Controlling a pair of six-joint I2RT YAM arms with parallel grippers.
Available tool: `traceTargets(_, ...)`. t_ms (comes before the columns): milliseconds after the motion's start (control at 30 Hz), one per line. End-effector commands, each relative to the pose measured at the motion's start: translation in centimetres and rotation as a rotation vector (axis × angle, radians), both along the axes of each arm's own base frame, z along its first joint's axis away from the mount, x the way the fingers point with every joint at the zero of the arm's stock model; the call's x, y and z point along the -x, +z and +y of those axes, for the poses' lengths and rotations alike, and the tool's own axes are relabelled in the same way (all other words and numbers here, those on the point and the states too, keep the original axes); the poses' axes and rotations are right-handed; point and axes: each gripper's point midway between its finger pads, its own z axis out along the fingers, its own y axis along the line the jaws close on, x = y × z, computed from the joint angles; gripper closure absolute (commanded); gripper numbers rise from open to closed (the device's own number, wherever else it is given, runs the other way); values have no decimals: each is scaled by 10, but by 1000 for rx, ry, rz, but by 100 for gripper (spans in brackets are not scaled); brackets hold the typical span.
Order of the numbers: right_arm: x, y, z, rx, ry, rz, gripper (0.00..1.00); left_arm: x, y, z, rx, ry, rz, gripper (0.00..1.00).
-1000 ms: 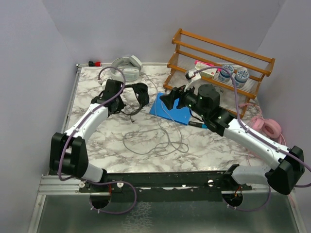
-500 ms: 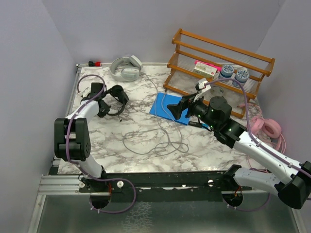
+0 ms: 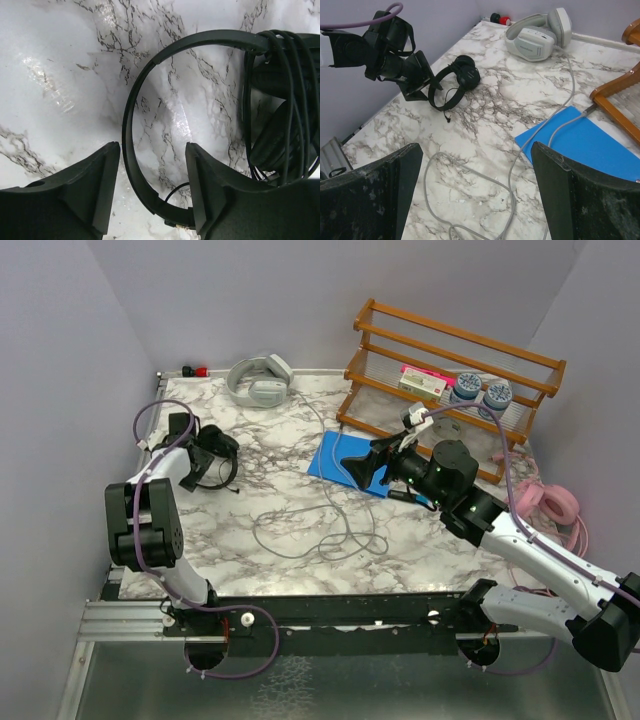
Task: Wrap the headphones
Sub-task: Place the headphones at the corner of the board.
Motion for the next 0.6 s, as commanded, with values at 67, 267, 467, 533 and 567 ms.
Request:
traceTargets(67,6,2,4,-20,33,-6,0,-13,45,18,-94,35,-81,30)
traceTargets(267,5,-1,6,-15,40,2,0,-31,99,23,-125,40,-180,1)
traceTargets(467,5,-4,11,-14,58,14,0,-89,147,-8,-133,-284,-339,1)
traceTargets(533,5,-4,11,-14,58,14,0,-110,152,-26,-135,-383,-369,1)
traceTargets(567,5,-3,11,-15,57,13,0,-119,153,-30,-134,-389,-365,1)
